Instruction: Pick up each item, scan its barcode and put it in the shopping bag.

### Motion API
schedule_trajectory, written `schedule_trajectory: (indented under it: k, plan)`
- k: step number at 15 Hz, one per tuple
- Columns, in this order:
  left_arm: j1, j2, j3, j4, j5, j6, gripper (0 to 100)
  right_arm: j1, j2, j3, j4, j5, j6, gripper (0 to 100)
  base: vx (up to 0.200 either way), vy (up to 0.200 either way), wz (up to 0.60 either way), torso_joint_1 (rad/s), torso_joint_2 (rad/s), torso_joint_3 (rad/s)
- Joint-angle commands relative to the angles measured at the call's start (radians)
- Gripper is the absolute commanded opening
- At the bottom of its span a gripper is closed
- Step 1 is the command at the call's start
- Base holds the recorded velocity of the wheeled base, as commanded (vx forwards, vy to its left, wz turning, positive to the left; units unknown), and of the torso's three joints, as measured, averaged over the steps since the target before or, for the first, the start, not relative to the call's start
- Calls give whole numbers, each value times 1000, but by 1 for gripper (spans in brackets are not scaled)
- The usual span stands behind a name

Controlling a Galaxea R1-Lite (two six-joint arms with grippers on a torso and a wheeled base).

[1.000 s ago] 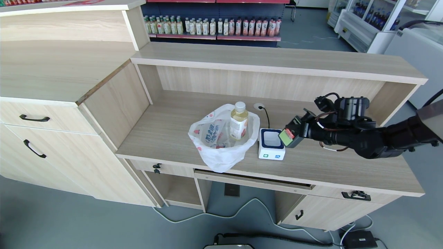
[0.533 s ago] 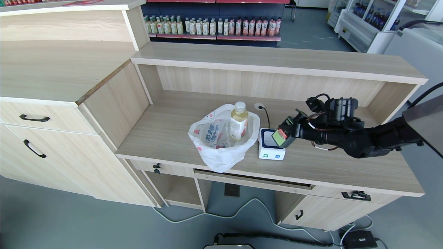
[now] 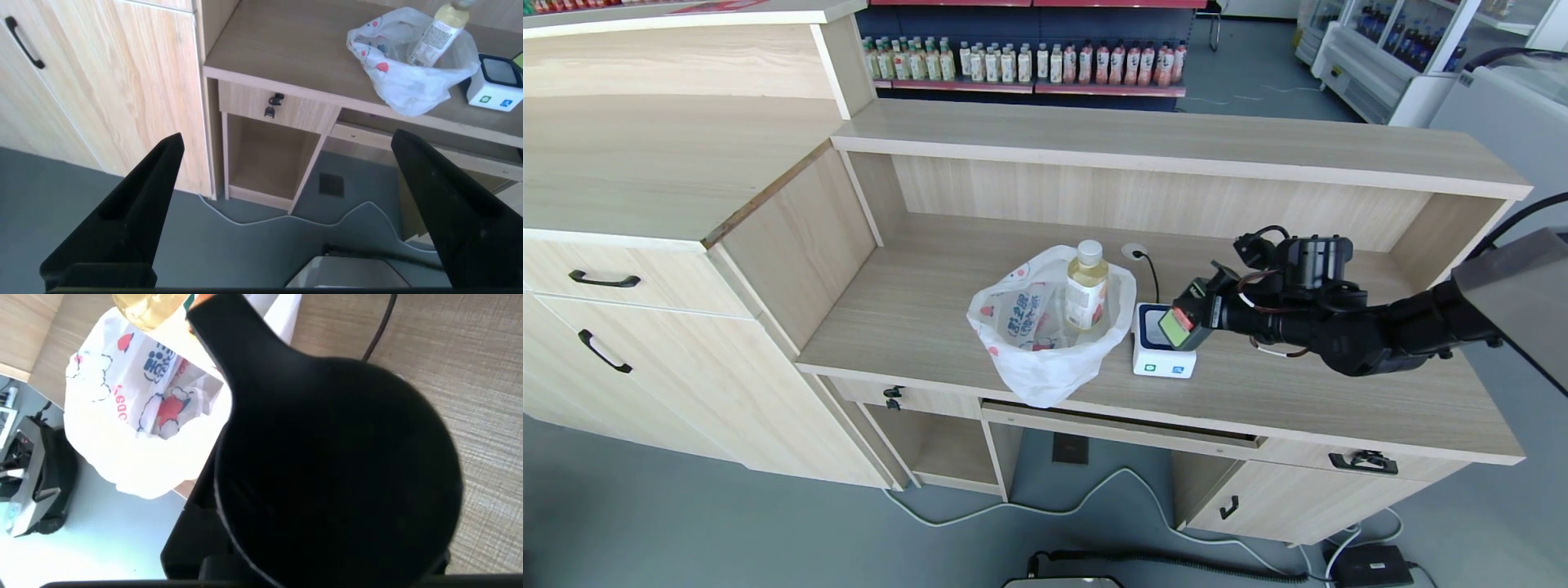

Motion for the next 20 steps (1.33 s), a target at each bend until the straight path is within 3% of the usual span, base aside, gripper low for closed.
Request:
schedule_trajectory:
  k: [1, 20]
  plan:
    - [0, 0, 0, 0, 0, -1, 100, 1, 8, -7, 0, 0, 1, 0, 0, 0, 0, 0, 0, 0]
    - [0, 0, 0, 0, 0, -1, 100, 27, 85, -104, -14, 0, 7, 0, 0, 0, 0, 0, 0, 0]
